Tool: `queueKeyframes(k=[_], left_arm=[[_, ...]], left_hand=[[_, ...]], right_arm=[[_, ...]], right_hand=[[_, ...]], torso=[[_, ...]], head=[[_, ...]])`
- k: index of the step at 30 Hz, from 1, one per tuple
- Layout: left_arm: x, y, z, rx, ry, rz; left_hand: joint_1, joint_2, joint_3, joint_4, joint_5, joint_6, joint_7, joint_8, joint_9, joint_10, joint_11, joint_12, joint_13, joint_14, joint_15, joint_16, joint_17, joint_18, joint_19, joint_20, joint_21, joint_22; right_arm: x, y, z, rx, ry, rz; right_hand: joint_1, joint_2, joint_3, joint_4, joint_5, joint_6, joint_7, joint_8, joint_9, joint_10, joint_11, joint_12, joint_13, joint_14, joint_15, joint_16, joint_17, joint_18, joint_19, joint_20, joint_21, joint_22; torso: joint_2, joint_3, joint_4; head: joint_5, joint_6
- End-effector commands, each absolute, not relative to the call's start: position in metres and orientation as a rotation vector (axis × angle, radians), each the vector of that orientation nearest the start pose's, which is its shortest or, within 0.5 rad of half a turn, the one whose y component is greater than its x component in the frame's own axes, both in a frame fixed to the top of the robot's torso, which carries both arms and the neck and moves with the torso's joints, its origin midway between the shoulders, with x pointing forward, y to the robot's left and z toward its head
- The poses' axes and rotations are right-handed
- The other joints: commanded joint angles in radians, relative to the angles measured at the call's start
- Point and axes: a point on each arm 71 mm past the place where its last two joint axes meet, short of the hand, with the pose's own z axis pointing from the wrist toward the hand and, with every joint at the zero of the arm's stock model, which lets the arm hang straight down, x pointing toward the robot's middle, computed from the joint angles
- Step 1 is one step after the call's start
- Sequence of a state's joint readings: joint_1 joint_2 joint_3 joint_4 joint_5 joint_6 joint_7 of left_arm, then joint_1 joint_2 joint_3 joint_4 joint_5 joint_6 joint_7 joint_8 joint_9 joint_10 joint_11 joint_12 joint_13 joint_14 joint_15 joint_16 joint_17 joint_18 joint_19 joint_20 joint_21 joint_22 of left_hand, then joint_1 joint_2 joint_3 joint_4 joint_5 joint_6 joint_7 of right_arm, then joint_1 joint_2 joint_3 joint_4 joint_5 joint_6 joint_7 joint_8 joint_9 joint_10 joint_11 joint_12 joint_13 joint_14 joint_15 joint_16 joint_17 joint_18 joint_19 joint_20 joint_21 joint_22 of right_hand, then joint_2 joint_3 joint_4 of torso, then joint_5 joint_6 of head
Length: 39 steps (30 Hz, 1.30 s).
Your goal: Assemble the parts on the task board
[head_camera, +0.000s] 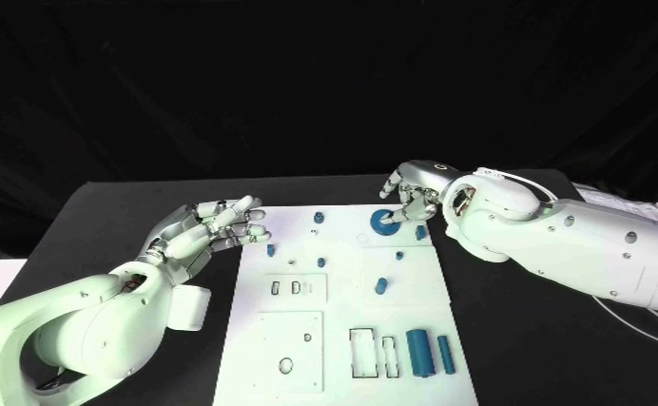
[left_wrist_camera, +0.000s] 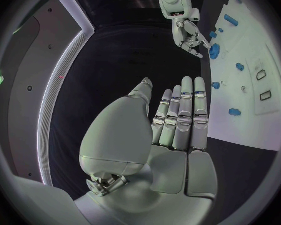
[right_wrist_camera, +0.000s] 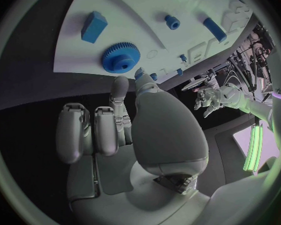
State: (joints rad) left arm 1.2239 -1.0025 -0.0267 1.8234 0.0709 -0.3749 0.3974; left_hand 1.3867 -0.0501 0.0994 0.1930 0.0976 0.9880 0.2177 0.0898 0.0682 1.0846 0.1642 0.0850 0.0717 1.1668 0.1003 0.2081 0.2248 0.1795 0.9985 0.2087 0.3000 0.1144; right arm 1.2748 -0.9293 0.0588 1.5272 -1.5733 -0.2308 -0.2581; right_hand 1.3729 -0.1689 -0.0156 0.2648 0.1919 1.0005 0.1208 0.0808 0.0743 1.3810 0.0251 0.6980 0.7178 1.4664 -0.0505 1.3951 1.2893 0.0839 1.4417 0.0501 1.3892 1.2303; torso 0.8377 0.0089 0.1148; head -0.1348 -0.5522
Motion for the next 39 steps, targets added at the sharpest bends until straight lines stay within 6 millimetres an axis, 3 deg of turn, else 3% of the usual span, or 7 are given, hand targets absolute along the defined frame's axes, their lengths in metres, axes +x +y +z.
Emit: queueKeyframes(k=[1,22,29,39], left_arm=[[0.435,0.2,-0.14,-1.154,1.411,-1.681],[0.437,0.201,-0.141,-1.156,1.411,-1.676],[0.438,0.202,-0.141,-1.157,1.411,-1.674],[0.438,0.203,-0.141,-1.158,1.412,-1.672]], left_hand=[[-0.002,0.003,0.0,-0.006,-0.004,0.0,0.005,-0.007,-0.001,-0.007,-0.002,-0.006,-0.001,0.002,0.003,-0.002,0.002,0.003,0.002,0.004,-0.004,-0.001],[-0.002,0.003,0.0,-0.006,-0.004,0.0,0.005,-0.007,-0.001,-0.007,-0.002,-0.006,-0.001,0.002,0.003,-0.002,0.002,0.003,0.002,0.004,-0.004,-0.001],[-0.001,0.003,0.0,-0.007,-0.004,0.001,0.004,-0.008,-0.001,-0.008,-0.002,-0.007,-0.001,0.002,0.003,-0.002,0.003,0.003,0.002,0.004,-0.005,-0.001],[-0.001,0.003,0.0,-0.007,-0.004,0.001,0.004,-0.008,-0.001,-0.008,-0.002,-0.007,-0.001,0.002,0.003,-0.002,0.003,0.003,0.002,0.004,-0.005,-0.001]], right_arm=[[0.509,-0.254,-0.12,-0.056,1.648,0.376],[0.511,-0.25,-0.134,-0.08,1.701,0.37],[0.51,-0.25,-0.133,-0.087,1.687,0.372],[0.509,-0.248,-0.13,-0.098,1.646,0.388]], right_hand=[[0.015,-0.001,-0.008,0.024,0.009,-0.007,0.0,0.002,0.0,-0.002,0.005,0.088,0.104,0.062,0.006,0.019,0.027,-0.019,0.003,0.008,0.01,0.016],[0.052,0.026,-0.005,0.012,0.077,0.028,-0.005,0.032,0.004,0.034,0.001,0.361,0.416,0.083,0.004,0.105,0.161,-0.031,0.025,0.007,0.053,0.087],[0.065,0.037,0.001,0.005,0.087,0.037,-0.006,0.036,0.004,0.037,0.0,0.389,0.45,0.084,0.004,0.112,0.172,-0.033,0.029,0.007,0.059,0.099],[0.068,0.032,-0.001,0.001,0.092,0.035,-0.005,0.034,0.003,0.033,0.001,0.386,0.454,0.084,0.004,0.113,0.174,-0.034,0.031,0.008,0.062,0.104]], torso=[[0.001,0.0001,0.0023],[0.002,-0.001,0.0039],[0.002,-0.0005,0.0039],[0.002,-0.0007,0.0038]], head=[[-0.003,0.0],[-0.001,-0.011],[0.0,-0.013],[-0.002,-0.014]])
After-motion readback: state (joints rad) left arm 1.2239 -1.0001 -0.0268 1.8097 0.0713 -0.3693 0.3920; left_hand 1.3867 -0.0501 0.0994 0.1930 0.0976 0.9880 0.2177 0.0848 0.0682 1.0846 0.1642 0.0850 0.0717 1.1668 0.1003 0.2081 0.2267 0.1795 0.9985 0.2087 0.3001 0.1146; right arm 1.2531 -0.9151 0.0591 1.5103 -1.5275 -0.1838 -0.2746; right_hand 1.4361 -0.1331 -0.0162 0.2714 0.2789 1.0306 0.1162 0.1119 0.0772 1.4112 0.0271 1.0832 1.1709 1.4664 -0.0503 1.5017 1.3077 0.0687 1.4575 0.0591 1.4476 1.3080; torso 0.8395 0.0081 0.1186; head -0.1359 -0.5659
